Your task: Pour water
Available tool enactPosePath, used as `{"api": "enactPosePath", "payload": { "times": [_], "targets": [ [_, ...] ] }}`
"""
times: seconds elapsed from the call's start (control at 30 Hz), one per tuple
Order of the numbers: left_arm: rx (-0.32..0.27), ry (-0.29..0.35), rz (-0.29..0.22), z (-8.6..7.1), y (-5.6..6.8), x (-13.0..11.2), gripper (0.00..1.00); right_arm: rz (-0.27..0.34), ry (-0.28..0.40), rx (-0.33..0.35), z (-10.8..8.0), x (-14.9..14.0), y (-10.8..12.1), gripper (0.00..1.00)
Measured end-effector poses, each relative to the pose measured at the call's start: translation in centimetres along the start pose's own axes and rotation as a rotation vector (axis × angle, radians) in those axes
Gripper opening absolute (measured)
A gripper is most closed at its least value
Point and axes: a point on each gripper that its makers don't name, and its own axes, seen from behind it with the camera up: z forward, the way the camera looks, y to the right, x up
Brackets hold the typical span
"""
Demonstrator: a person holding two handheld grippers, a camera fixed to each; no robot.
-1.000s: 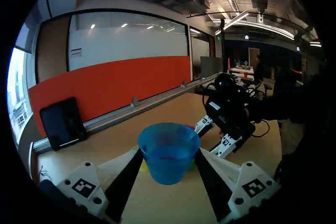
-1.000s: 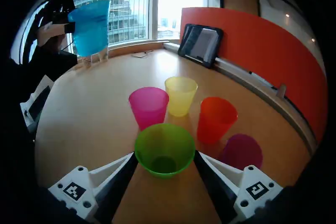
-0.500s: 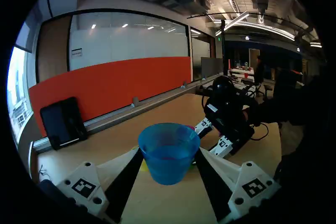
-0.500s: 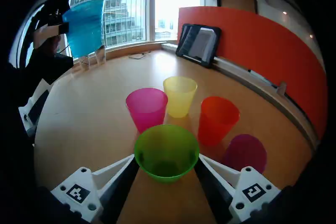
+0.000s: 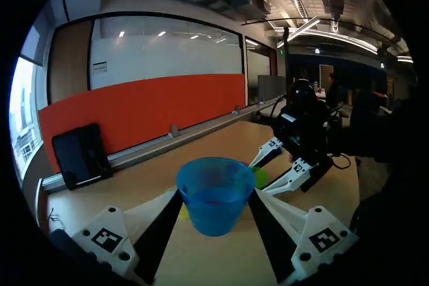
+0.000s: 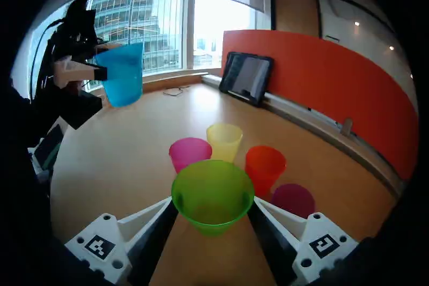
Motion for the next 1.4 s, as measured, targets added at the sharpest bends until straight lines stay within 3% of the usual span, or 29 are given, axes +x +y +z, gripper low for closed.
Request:
{"api": "enactPosePath", "payload": {
  "times": [0.8,1.4],
  "targets": [
    [0.015,0.07,-0.023,0.3,0.4,1.8,0.84,0.022,0.271,-0.079,-6.5,7.6,-0.1,0.9],
    [-0.003,0.158,-0.032,0.5,1.1,5.0,0.84,-0.014,0.367,-0.096,-8.3,11.3,-0.4,0.9]
  ]
}}
